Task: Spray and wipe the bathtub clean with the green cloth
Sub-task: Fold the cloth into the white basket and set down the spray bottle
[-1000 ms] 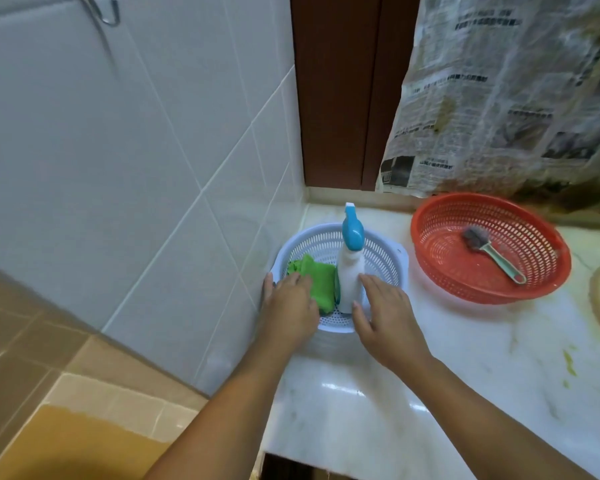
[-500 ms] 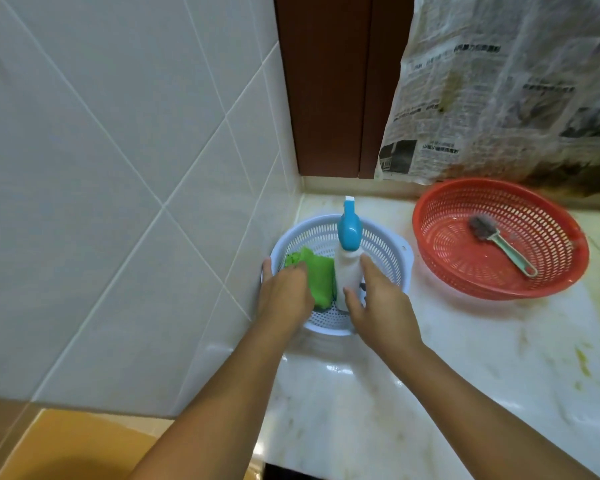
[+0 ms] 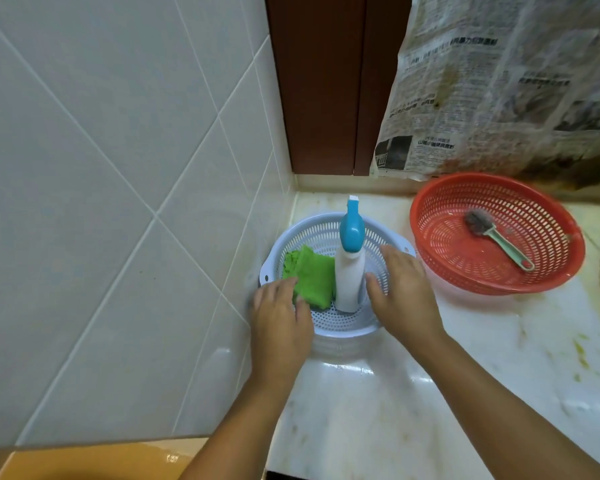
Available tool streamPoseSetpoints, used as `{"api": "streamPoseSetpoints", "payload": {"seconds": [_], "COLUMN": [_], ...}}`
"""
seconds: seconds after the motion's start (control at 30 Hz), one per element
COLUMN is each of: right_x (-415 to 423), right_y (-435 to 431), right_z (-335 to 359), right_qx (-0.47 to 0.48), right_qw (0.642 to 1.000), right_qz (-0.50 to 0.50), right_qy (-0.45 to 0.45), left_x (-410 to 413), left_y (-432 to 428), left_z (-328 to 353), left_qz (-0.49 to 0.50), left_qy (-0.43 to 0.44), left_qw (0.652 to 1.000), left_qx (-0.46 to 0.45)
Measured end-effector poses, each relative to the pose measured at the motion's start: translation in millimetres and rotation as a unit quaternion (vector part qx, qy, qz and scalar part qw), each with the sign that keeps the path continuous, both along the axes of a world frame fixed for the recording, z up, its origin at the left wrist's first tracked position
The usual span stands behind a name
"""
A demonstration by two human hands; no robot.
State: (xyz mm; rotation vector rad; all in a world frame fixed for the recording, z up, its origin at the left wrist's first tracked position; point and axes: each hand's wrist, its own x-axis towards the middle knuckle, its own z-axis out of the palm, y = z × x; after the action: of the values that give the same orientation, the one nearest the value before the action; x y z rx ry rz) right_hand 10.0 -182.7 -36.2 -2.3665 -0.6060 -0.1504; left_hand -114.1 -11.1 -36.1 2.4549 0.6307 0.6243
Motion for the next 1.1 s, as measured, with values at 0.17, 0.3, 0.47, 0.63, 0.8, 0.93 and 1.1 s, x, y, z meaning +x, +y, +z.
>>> {"api": "streamPoseSetpoints", "payload": {"seconds": [0.17,0.3,0.47,0.63,0.8,0.93,1.1], "right_x": [-4.1,-19.1,-19.8,-11.0,-3.4,3.9,5.6], "right_y": [0.3,5.2,10.2,31.7,45.2,44.9,44.0], "right_z": [-8.8,-13.5,-4.1,14.4,16.0,14.3,18.5], "right_qx": [-0.020,-0.039,-0.025,0.056,0.061,0.039,0.005], "right_qw": [0.999,0.999,1.000,0.990,0.983,0.982,0.980], "right_qz": [0.032,0.008,0.009,0.023,0.002,0.008,0.015], "right_qy": [-0.019,-0.007,0.013,0.129,0.171,0.185,0.199], "left_x": [6.2,15.4,25.7,43.4,52.8,52.1,50.0], "left_y": [7.7,11.4,13.6,6.3,4.8,6.0,6.8], "left_z": [-12.2,-5.8,4.4,19.7,19.2,21.1,22.8], "left_qz": [-0.043,-0.041,-0.043,-0.052,-0.032,-0.032,-0.033], "left_qy": [0.052,0.070,0.078,0.280,0.324,0.321,0.288], "left_qw": [0.997,0.995,0.995,0.954,0.941,0.943,0.955], "left_qx": [-0.031,-0.058,0.037,0.090,0.087,0.079,0.060]}}
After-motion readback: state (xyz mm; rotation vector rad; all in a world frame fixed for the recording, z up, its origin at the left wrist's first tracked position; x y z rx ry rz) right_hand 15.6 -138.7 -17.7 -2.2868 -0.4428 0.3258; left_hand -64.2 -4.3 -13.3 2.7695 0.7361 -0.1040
